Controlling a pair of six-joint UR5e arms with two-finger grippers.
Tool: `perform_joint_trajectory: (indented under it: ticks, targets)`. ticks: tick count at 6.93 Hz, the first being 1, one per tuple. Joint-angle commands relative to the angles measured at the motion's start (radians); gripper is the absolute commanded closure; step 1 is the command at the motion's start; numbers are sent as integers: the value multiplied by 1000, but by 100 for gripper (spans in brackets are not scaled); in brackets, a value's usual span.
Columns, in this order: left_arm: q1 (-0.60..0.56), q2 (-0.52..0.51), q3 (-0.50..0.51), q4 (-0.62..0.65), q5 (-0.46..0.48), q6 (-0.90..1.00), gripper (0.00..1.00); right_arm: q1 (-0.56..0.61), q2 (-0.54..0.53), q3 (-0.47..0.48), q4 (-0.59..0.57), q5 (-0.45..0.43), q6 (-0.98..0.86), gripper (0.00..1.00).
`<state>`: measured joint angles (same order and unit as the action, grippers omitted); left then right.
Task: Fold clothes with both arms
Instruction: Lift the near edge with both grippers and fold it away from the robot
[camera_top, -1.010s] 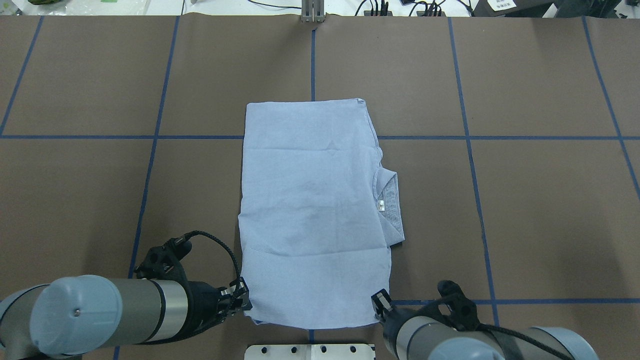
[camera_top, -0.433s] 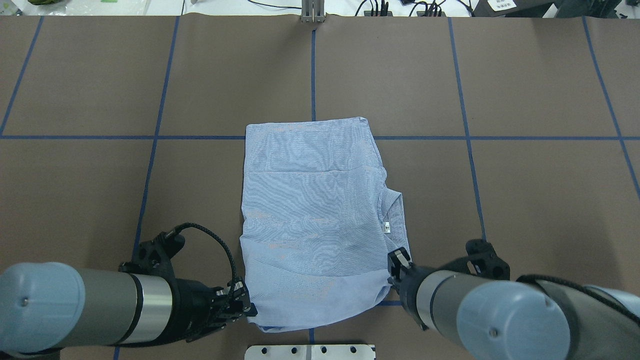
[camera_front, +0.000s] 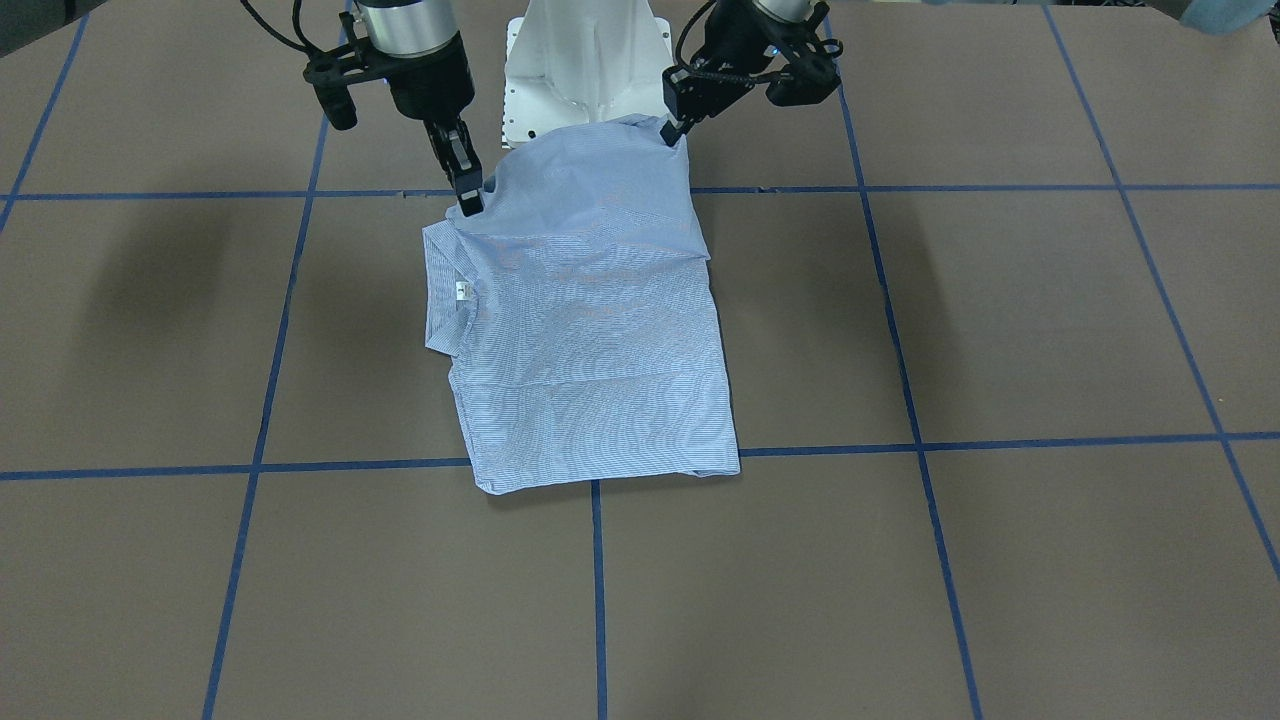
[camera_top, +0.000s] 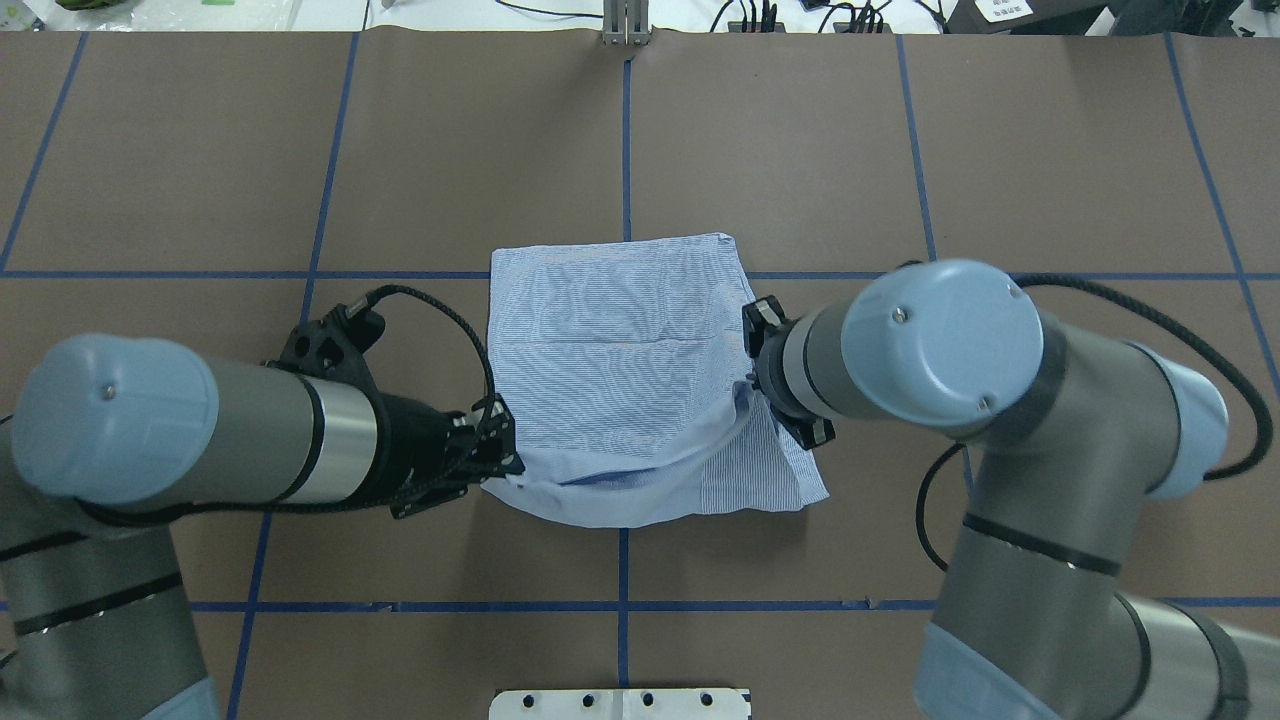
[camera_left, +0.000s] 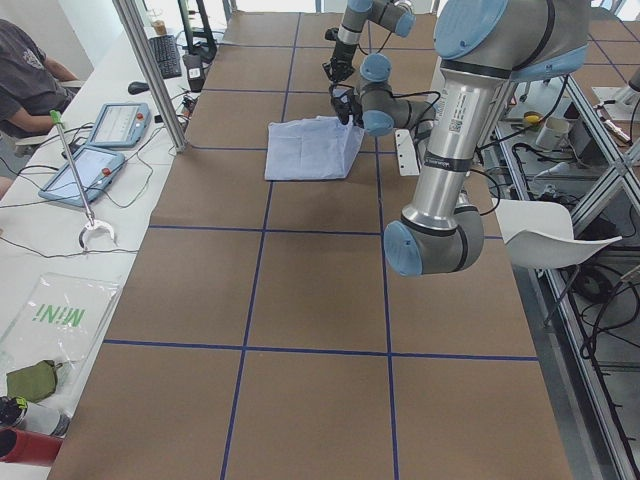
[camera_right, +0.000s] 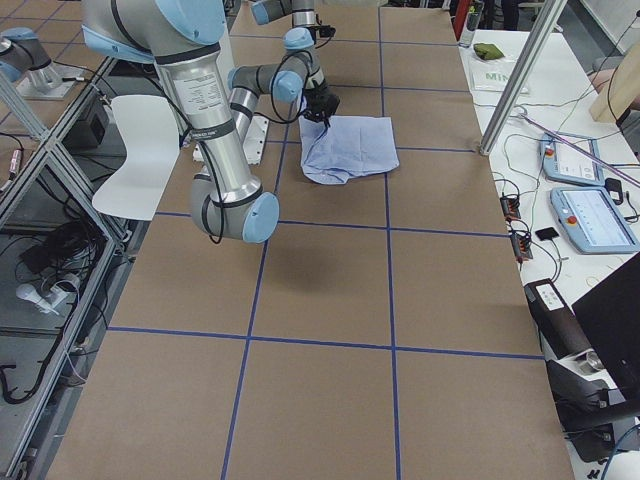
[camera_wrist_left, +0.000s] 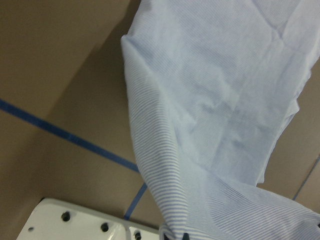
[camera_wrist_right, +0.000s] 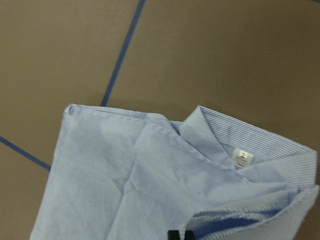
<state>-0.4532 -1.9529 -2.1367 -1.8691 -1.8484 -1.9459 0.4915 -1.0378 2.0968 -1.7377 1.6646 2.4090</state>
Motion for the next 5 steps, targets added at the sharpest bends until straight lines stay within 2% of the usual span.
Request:
perform_joint_trajectory:
  ticks: [1, 3, 5]
  targets:
    - [-146, -69, 139, -1, -49, 106, 100, 79, 103, -192, 36, 24, -82, 100]
    - [-215, -141, 327, -59, -48, 208, 100, 131, 143, -361, 185, 44, -120, 100]
    - [-268, -208, 563, -245, -48, 234, 100, 171, 220, -498, 191, 67, -184, 100]
